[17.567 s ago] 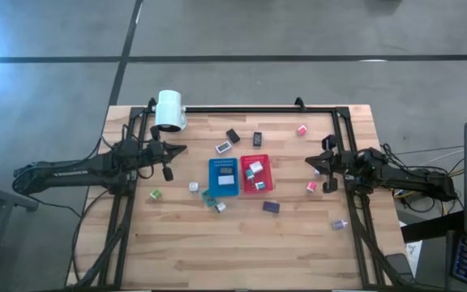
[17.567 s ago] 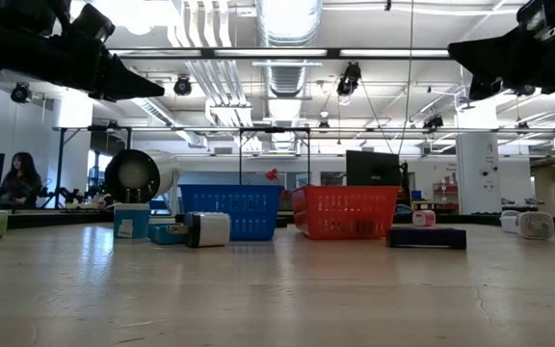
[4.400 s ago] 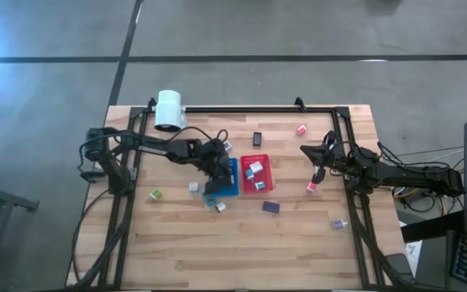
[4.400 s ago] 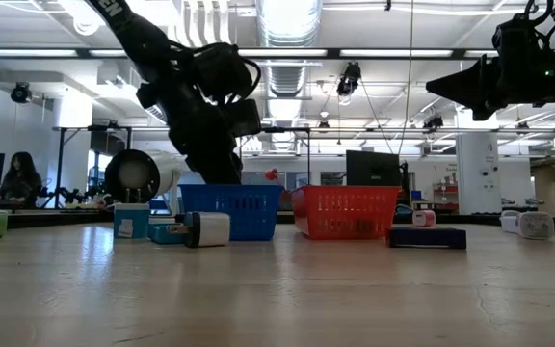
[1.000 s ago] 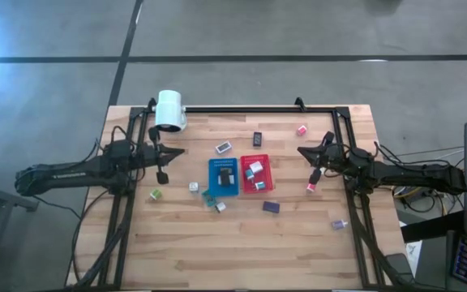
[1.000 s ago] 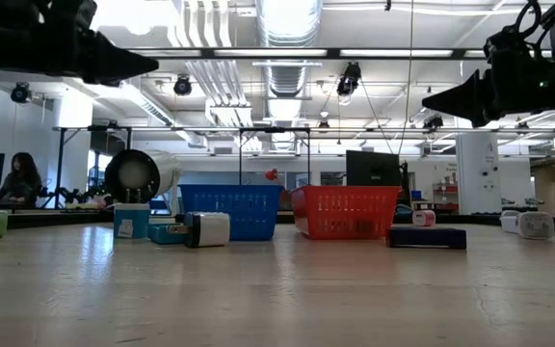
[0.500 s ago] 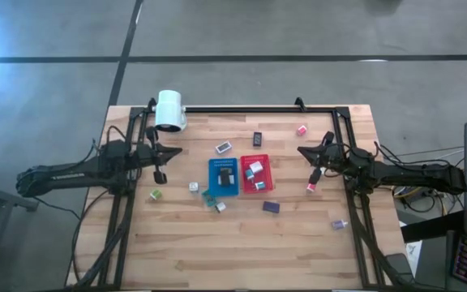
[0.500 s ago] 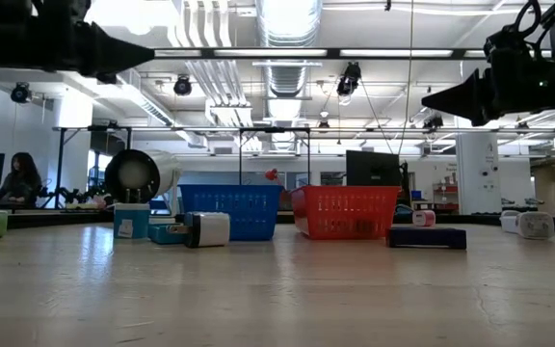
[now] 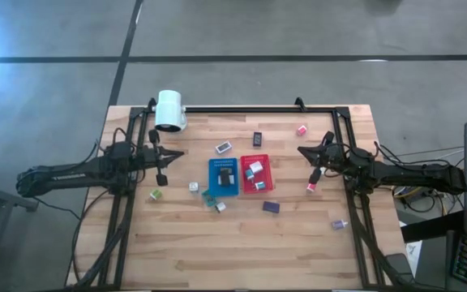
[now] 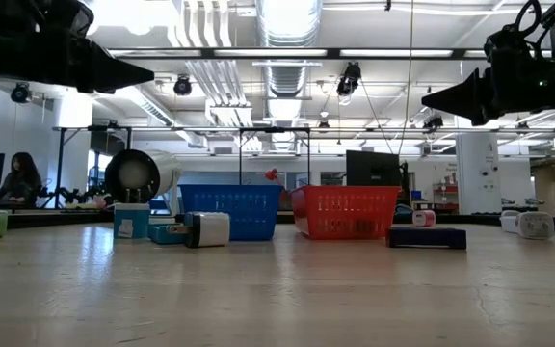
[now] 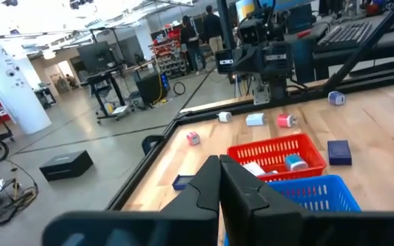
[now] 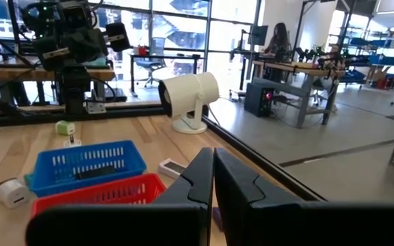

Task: Pick & Place Office items
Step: Put the top pink adaptor into the red bin

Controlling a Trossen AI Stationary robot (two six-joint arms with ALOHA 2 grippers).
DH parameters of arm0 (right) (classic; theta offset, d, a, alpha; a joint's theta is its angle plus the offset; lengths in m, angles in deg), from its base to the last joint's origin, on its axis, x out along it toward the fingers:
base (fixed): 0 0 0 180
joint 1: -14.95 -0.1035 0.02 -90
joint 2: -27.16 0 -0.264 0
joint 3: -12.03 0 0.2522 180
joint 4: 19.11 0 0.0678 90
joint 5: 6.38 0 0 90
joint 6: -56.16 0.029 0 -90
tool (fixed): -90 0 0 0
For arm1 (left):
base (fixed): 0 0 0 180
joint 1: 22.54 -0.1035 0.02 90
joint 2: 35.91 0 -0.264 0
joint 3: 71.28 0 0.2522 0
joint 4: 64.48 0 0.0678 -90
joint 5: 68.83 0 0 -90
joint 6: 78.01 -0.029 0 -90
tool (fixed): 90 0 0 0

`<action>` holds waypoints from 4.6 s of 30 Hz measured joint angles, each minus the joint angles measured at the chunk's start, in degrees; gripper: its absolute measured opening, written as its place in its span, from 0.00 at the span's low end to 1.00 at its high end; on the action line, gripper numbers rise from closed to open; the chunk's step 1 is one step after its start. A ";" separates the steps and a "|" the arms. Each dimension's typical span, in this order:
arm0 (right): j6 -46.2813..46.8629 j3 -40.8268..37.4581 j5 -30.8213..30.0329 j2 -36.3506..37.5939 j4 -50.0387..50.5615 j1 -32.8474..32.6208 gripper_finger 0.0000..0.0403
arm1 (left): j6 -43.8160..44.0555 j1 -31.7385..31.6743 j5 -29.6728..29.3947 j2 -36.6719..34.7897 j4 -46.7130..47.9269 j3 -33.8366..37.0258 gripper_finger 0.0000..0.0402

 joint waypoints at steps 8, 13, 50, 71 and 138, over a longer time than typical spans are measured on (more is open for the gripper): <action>-0.79 0.00 -0.02 0.00 0.00 0.00 0.02 | 1.97 0.00 -0.01 0.01 -0.12 0.07 0.04; -0.78 -0.02 0.00 0.00 0.01 0.00 0.02 | 1.63 0.00 0.01 0.02 -0.10 0.09 0.04; 1.69 -0.04 1.22 0.00 -1.11 0.00 0.02 | 0.95 0.02 -0.03 0.02 -0.98 0.07 0.03; 12.05 11.65 1.14 -2.84 21.75 0.04 0.02 | 0.75 0.00 -0.25 0.00 -0.98 0.07 0.03; -61.95 70.09 9.11 -79.08 81.90 38.08 0.61 | 9.80 0.00 -0.23 4.15 -1.39 0.09 0.03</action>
